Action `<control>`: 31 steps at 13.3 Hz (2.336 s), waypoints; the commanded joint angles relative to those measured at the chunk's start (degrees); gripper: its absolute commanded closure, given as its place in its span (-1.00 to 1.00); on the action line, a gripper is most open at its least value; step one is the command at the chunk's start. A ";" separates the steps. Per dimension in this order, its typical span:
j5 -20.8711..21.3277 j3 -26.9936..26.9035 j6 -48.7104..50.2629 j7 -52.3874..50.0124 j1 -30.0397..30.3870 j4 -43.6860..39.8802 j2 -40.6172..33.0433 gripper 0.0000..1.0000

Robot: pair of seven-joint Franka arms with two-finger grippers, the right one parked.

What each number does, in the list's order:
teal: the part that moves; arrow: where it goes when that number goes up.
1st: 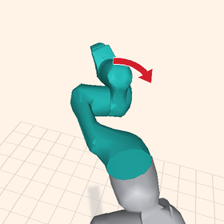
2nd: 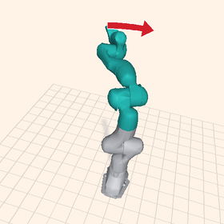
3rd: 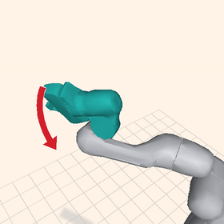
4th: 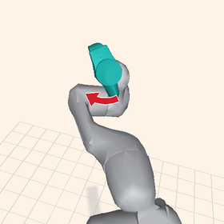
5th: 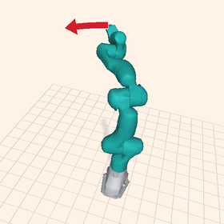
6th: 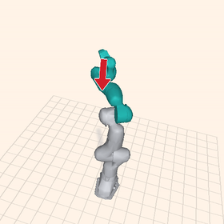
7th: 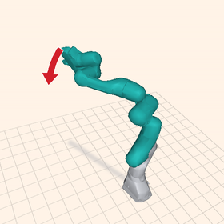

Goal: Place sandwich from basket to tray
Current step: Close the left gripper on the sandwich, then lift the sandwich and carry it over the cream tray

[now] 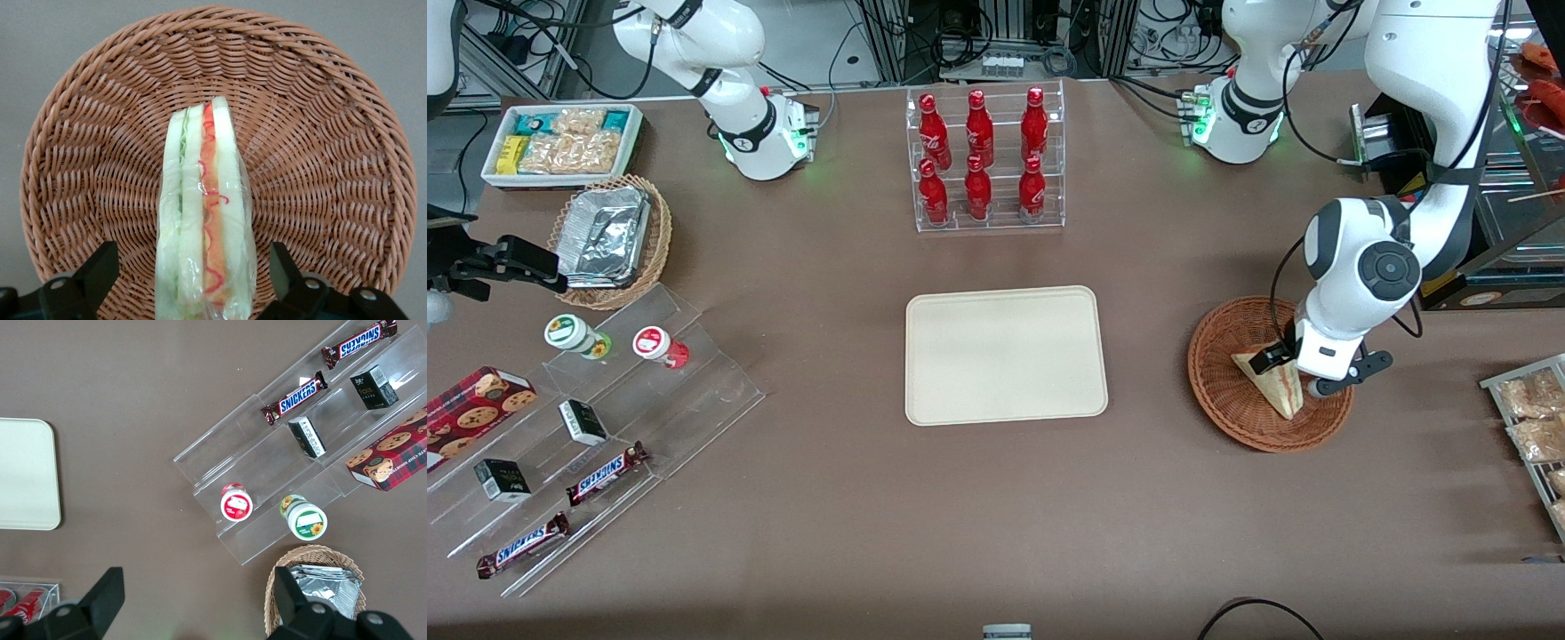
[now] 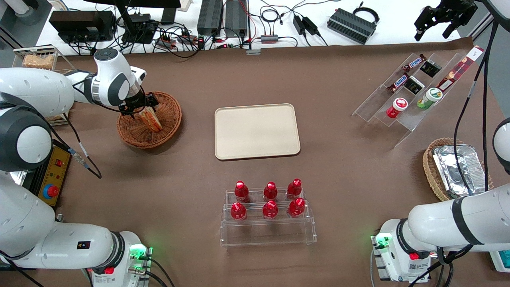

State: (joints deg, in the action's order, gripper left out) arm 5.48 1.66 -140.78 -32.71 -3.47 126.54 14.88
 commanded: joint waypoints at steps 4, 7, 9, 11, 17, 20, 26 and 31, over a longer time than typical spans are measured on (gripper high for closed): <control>0.94 0.19 -0.90 -1.47 -0.31 -0.07 1.03 -0.52; 0.76 0.19 -0.55 -1.56 -0.22 -0.33 0.94 0.80; 0.76 0.28 -0.11 -1.39 -0.22 -0.77 0.59 1.00; 0.76 0.37 2.33 -0.60 -0.31 -2.43 -0.28 1.00; 1.20 0.89 21.38 -0.16 -5.91 -13.66 -4.95 1.00; 1.12 0.98 32.30 -0.33 -11.89 -23.16 -4.07 1.00; -1.07 0.98 34.52 -4.79 -24.11 -30.89 1.27 1.00; -1.43 0.98 33.21 -7.87 -33.34 -39.69 13.92 1.00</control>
State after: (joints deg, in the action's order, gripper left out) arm 4.49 3.46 -107.69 -38.35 -33.69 92.88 22.87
